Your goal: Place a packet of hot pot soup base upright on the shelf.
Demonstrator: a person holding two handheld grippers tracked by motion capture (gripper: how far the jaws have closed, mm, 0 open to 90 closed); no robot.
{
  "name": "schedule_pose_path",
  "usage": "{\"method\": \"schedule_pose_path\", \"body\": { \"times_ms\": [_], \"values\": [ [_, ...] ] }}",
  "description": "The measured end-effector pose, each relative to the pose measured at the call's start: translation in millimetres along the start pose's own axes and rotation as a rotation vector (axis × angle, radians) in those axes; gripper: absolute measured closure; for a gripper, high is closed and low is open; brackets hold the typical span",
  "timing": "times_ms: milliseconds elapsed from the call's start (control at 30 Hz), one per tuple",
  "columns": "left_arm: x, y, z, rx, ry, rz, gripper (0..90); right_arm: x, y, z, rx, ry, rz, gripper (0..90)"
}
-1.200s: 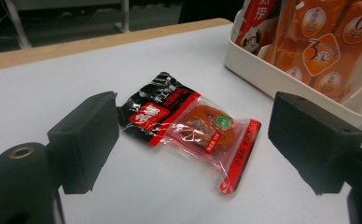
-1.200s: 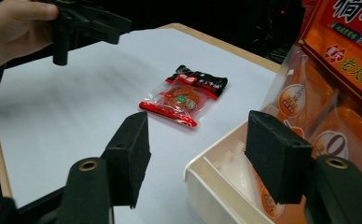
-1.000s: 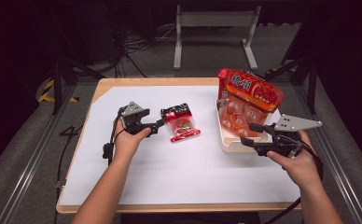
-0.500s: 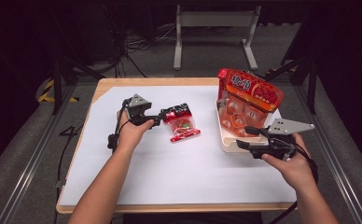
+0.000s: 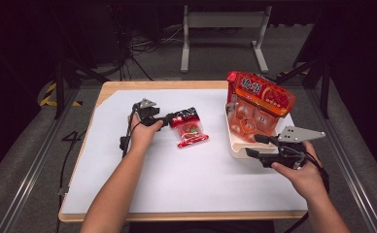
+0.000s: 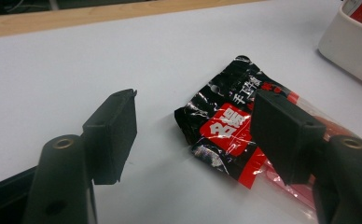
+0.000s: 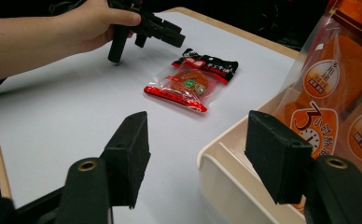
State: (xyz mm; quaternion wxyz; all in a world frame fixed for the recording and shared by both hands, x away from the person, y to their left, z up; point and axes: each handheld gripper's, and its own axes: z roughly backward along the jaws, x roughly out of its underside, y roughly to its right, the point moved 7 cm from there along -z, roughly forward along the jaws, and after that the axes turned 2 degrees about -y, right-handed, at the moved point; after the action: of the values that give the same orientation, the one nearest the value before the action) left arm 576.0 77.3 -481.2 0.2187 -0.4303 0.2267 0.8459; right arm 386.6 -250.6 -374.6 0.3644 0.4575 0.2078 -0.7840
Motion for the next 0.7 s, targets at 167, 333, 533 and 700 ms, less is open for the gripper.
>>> {"method": "schedule_pose_path", "body": {
  "times_ms": [167, 333, 533, 700],
  "values": [
    [1.7, -1.4, -5.9, -0.008, -0.009, 0.036, 37.8, 4.4, 3.0, 0.7, 0.000, -0.003, -0.011, 40.2],
    [-1.6, -2.1, -9.9, -0.010, -0.089, 0.028, 43.0, 8.0, 3.5, -0.9, -0.007, -0.012, -0.015, 39.9],
    [-4.4, -0.5, -14.7, -0.028, -0.148, 0.019, 43.2, 8.8, 3.9, -2.0, -0.014, -0.012, -0.019, 39.5],
    [0.0, -2.3, -22.5, -0.029, -0.192, 0.028, 42.2, 9.6, 2.6, -3.7, -0.022, -0.015, -0.019, 39.1]
  ]
}}
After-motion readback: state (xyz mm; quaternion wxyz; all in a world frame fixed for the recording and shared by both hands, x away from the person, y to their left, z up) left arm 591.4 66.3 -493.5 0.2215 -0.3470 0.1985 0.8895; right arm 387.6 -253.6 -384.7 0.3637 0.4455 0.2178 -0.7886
